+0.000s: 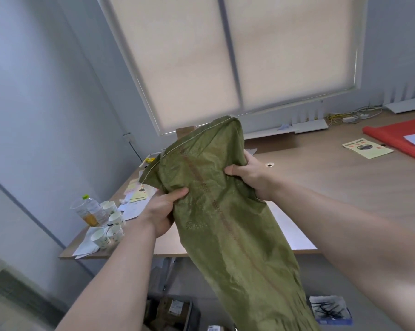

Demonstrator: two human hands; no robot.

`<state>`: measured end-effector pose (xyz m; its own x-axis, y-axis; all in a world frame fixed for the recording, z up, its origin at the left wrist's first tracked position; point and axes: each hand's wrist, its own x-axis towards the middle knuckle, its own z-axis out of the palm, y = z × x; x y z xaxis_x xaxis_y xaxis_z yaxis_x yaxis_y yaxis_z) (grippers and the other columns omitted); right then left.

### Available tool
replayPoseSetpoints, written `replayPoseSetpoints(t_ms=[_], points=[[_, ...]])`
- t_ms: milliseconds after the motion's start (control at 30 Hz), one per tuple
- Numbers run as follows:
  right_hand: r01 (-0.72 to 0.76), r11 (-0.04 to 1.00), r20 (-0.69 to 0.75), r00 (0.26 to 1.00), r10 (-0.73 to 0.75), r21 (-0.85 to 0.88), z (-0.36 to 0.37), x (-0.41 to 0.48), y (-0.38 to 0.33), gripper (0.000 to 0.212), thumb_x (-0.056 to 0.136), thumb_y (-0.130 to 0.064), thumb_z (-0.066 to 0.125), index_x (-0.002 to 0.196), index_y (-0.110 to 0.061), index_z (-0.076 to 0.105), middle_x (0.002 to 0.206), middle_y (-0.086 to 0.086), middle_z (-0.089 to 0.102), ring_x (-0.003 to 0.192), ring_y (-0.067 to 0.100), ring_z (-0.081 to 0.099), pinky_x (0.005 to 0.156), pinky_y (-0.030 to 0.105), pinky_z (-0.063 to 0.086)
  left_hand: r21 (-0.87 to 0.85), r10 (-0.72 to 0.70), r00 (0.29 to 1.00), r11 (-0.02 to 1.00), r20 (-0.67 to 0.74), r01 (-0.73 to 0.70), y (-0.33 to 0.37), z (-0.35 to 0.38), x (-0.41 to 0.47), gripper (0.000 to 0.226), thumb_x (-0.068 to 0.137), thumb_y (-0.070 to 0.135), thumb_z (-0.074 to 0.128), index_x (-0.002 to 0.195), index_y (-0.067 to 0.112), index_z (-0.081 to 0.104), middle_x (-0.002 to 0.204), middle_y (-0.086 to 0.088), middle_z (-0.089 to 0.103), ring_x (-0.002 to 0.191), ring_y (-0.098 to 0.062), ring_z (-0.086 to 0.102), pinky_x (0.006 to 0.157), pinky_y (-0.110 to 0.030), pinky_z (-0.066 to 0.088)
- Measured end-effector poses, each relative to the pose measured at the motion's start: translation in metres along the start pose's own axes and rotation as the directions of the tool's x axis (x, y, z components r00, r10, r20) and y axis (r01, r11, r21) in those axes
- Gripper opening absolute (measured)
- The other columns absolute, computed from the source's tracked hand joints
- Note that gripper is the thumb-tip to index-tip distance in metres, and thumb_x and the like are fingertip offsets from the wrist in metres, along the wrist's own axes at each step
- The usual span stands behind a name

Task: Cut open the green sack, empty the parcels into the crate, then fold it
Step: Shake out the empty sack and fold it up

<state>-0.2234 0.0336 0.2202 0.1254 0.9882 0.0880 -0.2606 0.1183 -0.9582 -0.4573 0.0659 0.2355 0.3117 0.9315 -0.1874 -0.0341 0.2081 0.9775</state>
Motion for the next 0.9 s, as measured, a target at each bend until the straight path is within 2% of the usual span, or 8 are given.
replayPoseSetpoints(t_ms=[100, 233, 400, 567, 633, 700, 800, 900], points=[[-0.010, 1.000, 0.020, 1.000, 0.009, 0.015, -0.009, 0.001, -0.004, 0.037, 0.087, -0.001, 0.064, 0.119, -0.018, 0.056, 0.114, 0.018, 0.067, 0.098, 0.036, 0.068, 0.088, 0.056, 0.055, -0.011, 0.037, 0.998, 0.999, -0.053, -0.038, 0.001, -0.005, 0.001, 0.026, 0.090, 0.007, 0.065, 0.116, 0.009, 0.066, 0.100, -0.007, 0.078, 0.094, -0.023, 0.074, 0.085, -0.040, 0.055], [-0.104, 0.993, -0.061, 0.992, 0.107, 0.050, -0.013, 0.004, -0.007, 0.037, 0.087, -0.014, 0.070, 0.119, -0.005, 0.054, 0.101, 0.019, 0.068, 0.080, 0.028, 0.068, 0.078, 0.045, 0.059, -0.062, 0.095, 0.992, 0.993, -0.081, -0.100, 0.005, -0.010, 0.006, 0.033, 0.090, 0.012, 0.066, 0.123, 0.007, 0.062, 0.115, -0.016, 0.073, 0.105, -0.033, 0.070, 0.087, -0.045, 0.056], [-0.194, 0.852, -0.410, 0.912, -0.026, -0.486, -0.016, 0.009, 0.000, 0.043, 0.078, -0.027, 0.077, 0.109, -0.019, 0.048, 0.088, 0.001, 0.053, 0.072, 0.010, 0.047, 0.062, 0.029, 0.041, -0.123, 0.147, 0.975, 0.978, -0.169, -0.169, 0.005, -0.014, 0.013, 0.043, 0.092, 0.013, 0.065, 0.130, 0.005, 0.048, 0.121, -0.025, 0.065, 0.098, -0.037, 0.070, 0.080, -0.051, 0.059], [0.046, 0.799, -0.051, 0.994, -0.096, -0.600, -0.018, 0.011, 0.004, 0.023, 0.087, -0.019, 0.064, 0.100, -0.038, 0.063, 0.072, 0.000, 0.048, 0.064, 0.018, 0.046, 0.057, 0.028, 0.040, -0.063, 0.228, 0.914, 0.962, -0.336, -0.264, -0.001, -0.021, 0.020, 0.046, 0.093, 0.005, 0.057, 0.135, 0.020, 0.047, 0.114, -0.017, 0.065, 0.086, -0.032, 0.068, 0.081, -0.052, 0.056], [0.043, 0.796, 0.103, 0.994, 0.024, -0.604, -0.015, 0.005, -0.002, 0.019, 0.088, -0.027, 0.068, 0.106, -0.028, 0.070, 0.086, -0.002, 0.060, 0.079, 0.014, 0.057, 0.072, 0.028, 0.048, -0.031, 0.242, 0.897, 0.962, -0.369, -0.272, 0.000, -0.024, 0.024, 0.049, 0.092, 0.002, 0.054, 0.134, 0.028, 0.050, 0.118, -0.015, 0.066, 0.094, -0.036, 0.069, 0.084, -0.058, 0.056], [0.002, 0.785, 0.228, 0.957, 0.177, -0.619, -0.013, 0.001, -0.008, 0.038, 0.084, -0.032, 0.073, 0.119, -0.016, 0.067, 0.111, -0.002, 0.063, 0.102, 0.014, 0.060, 0.092, 0.028, 0.047, 0.009, 0.239, 0.894, 0.967, -0.379, -0.255, 0.001, -0.028, 0.026, 0.057, 0.092, 0.002, 0.053, 0.140, 0.033, 0.045, 0.116, -0.010, 0.067, 0.095, -0.036, 0.069, 0.086, -0.062, 0.054], [0.040, 0.495, 0.230, 0.916, 0.328, -0.868, -0.012, -0.003, -0.013, 0.065, 0.078, -0.034, 0.077, 0.136, -0.017, 0.052, 0.123, -0.006, 0.051, 0.110, 0.014, 0.050, 0.094, 0.028, 0.043, 0.049, 0.206, 0.909, 0.978, -0.362, -0.203, 0.001, -0.036, 0.028, 0.056, 0.095, 0.006, 0.057, 0.141, 0.032, 0.040, 0.126, -0.013, 0.064, 0.087, -0.031, 0.067, 0.084, -0.060, 0.054], [0.111, 0.212, 0.164, 0.955, 0.248, -0.971, -0.007, 0.001, -0.006, 0.024, 0.078, -0.034, 0.076, 0.092, -0.020, 0.063, 0.091, -0.004, 0.059, 0.090, 0.020, 0.053, 0.062, 0.027, 0.039, 0.086, 0.159, 0.926, 0.987, -0.343, -0.138, 0.000, -0.040, 0.028, 0.081, 0.091, 0.013, 0.066, 0.153, 0.038, 0.020, 0.146, -0.006, 0.047, 0.102, -0.033, 0.066, 0.083, -0.055, 0.057]])
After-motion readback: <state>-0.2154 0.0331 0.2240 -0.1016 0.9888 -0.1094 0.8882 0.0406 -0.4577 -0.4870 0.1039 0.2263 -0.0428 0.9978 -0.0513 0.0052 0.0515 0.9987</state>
